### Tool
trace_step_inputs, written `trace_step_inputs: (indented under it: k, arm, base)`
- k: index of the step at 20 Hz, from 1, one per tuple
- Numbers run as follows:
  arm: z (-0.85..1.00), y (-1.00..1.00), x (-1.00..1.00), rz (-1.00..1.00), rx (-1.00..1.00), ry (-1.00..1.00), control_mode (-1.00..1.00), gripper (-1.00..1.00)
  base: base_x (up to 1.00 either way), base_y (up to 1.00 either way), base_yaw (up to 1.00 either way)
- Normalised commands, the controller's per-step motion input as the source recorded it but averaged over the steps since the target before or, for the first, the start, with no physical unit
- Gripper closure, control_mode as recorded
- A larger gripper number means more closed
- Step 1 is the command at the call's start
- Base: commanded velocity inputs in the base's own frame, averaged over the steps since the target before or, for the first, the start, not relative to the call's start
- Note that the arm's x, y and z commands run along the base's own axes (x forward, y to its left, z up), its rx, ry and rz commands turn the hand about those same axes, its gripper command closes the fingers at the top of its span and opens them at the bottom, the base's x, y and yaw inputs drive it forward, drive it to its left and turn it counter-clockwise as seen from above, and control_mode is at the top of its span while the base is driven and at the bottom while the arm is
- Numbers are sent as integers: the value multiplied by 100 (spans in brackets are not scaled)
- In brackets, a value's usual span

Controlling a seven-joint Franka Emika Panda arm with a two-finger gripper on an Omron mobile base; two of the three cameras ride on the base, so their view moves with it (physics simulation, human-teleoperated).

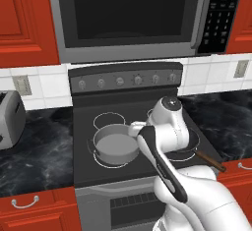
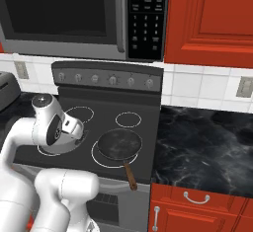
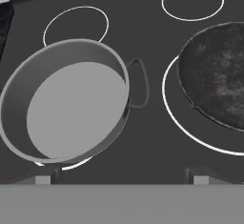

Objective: Move the pot and pan from the stove into the sink.

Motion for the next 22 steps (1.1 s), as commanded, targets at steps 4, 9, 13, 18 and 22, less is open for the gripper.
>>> trace_step_inputs:
  k: [4,9,13,18,22]
  arm:
    - [-2,12,0,-12,5,0,-100,-100]
    - [-8,9,0,-12,5,0,-100,-100]
    - [-7,0,0,-5,5,0,-100,-100]
    - [-7,0,1,0,0,0,-100,-100]
    - [-29,3,6,0,0,3,-100,-100]
  base:
    - [0,0,0]
    - [0,0,0]
    - [0,0,0]
    - [0,0,0]
    - [0,0,0]
